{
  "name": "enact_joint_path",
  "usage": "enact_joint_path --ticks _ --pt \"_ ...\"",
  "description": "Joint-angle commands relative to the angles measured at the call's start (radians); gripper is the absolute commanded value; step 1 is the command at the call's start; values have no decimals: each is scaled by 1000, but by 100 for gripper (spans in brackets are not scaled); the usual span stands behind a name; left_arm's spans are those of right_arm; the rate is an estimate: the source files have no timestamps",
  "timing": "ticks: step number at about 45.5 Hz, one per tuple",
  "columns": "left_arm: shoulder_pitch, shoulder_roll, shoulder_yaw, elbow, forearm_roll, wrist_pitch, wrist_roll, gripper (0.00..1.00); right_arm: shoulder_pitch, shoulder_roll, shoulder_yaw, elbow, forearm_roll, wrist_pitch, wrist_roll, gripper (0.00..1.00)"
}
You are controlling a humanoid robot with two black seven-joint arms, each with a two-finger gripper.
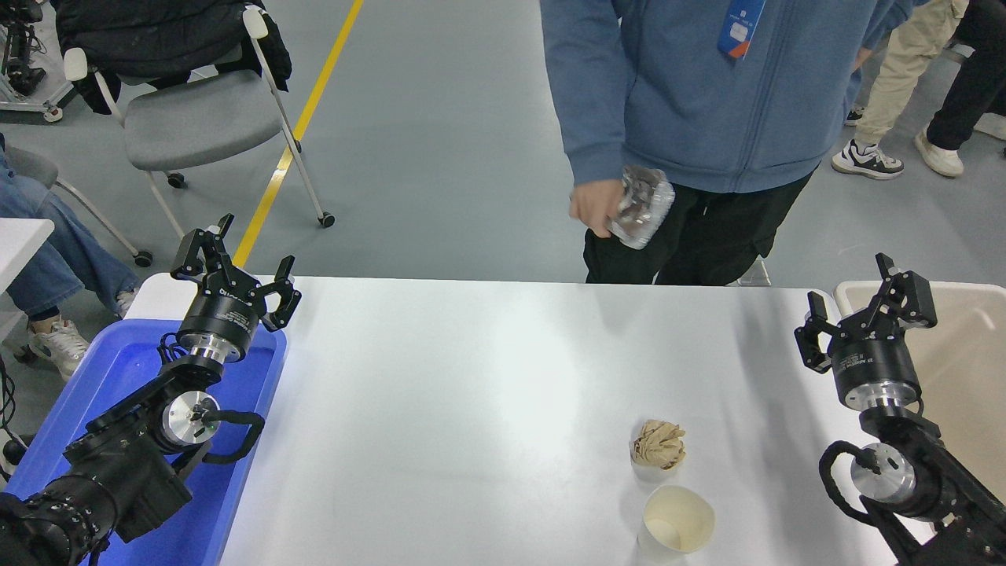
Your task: Dispose of the paper cup in the dustbin
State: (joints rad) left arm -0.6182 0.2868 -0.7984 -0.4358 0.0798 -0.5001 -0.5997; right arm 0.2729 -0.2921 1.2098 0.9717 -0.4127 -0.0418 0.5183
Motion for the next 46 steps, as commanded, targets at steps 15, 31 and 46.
enact_joint_path --ticks 15,31,46 --pt "0 0 -1 0 0 0 0 100 3 -10 -12 9 3 -12 -27 99" --pt "0 0 -1 0 0 0 1 100 37 -265 -289 150 -15 32 -172 99" --pt "0 0 -1 0 0 0 1 100 167 -568 -487 277 -158 106 -175 99"
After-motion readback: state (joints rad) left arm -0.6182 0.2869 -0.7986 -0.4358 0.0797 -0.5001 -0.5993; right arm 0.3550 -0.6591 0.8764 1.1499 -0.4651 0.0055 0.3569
